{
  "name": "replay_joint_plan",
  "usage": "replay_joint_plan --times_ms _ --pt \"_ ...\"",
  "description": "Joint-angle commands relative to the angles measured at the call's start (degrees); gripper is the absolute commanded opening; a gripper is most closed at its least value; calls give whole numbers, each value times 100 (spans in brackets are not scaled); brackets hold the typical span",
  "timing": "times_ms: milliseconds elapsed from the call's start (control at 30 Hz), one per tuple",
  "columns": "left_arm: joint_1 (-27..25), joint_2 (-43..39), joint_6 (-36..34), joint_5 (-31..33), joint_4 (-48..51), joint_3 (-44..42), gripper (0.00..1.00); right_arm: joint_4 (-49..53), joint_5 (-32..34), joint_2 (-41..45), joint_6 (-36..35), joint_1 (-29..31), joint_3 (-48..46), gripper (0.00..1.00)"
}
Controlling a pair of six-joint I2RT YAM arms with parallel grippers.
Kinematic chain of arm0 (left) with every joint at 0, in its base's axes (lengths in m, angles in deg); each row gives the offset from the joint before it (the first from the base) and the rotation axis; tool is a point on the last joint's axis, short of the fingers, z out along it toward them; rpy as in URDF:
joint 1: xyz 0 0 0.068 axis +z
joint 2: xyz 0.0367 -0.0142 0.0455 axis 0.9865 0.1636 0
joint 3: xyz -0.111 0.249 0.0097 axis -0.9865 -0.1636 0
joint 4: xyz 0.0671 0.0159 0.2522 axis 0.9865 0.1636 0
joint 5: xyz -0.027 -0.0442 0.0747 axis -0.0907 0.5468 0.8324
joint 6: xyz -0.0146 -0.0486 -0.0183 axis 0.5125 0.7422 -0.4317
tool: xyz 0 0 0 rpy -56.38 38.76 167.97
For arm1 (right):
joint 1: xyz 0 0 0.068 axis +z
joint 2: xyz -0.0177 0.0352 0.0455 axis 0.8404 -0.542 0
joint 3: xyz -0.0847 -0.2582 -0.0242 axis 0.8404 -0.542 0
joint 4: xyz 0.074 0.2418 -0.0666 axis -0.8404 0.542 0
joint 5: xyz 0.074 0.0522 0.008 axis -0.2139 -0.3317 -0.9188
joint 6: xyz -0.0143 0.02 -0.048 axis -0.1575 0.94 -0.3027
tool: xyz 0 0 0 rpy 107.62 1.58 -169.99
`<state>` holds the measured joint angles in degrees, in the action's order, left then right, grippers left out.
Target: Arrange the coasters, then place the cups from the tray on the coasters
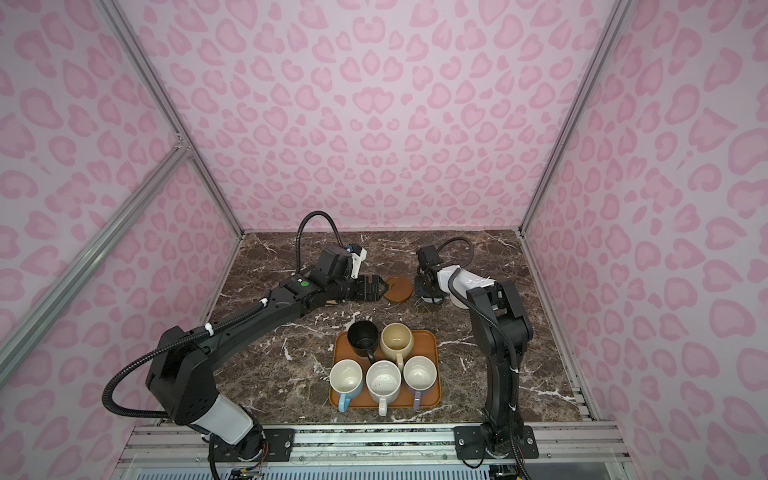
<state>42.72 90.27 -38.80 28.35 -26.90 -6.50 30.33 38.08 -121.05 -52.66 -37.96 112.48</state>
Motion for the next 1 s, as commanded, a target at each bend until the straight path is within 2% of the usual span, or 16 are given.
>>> replay_joint_plan --times_ms 0,400,667,833,967 --pt "3 34 -44 58 -67 82 97 538 -236 -43 -69 9 3 56" --pt "-1 -73 -12 62 -125 -19 97 557 -463 416 -203 9 75 57" --pt "-16 -412 14 -32 -142 -179 97 622 -270 1329 -184 18 -441 62" --pt "-102 -695 117 -117 -221 -392 97 707 -13 1957 -238 -2 -843 69" --pt "-230 -964 164 -165 -191 -549 97 850 95 2355 -263 -92 -1141 69"
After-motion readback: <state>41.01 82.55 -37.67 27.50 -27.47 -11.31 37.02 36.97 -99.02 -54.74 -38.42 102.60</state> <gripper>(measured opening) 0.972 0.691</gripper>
